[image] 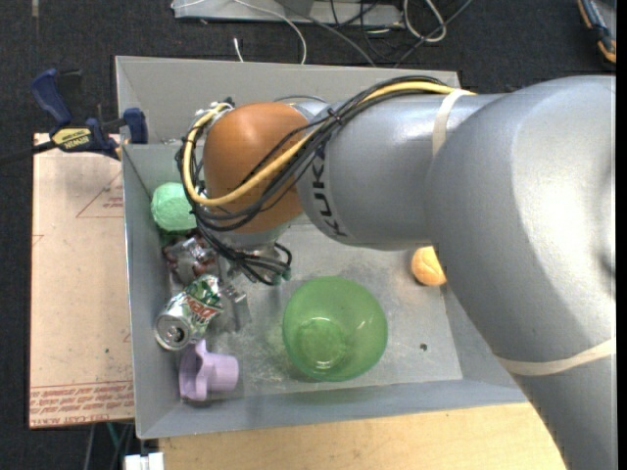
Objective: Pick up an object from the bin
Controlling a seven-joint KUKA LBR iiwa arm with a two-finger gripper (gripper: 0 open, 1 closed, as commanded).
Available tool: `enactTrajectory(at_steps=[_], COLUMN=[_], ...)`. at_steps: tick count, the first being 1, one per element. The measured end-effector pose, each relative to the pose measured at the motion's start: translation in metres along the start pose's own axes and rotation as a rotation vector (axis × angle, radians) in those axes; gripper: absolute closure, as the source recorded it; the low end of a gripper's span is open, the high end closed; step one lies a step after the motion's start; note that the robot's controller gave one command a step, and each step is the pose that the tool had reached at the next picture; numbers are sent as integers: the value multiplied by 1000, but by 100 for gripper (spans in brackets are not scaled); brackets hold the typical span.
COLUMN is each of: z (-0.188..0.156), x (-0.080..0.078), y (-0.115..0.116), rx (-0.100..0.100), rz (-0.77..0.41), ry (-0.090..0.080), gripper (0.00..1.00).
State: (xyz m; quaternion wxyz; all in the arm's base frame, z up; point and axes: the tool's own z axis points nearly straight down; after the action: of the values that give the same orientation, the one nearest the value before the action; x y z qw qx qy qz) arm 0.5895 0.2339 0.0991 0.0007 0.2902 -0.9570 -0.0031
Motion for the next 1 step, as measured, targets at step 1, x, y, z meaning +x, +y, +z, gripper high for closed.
enactTrajectory(at_steps=[1], z=[28], x=[-26], y=[-6], rx=[3], rz=[-117], ry=[-12], gripper=[0])
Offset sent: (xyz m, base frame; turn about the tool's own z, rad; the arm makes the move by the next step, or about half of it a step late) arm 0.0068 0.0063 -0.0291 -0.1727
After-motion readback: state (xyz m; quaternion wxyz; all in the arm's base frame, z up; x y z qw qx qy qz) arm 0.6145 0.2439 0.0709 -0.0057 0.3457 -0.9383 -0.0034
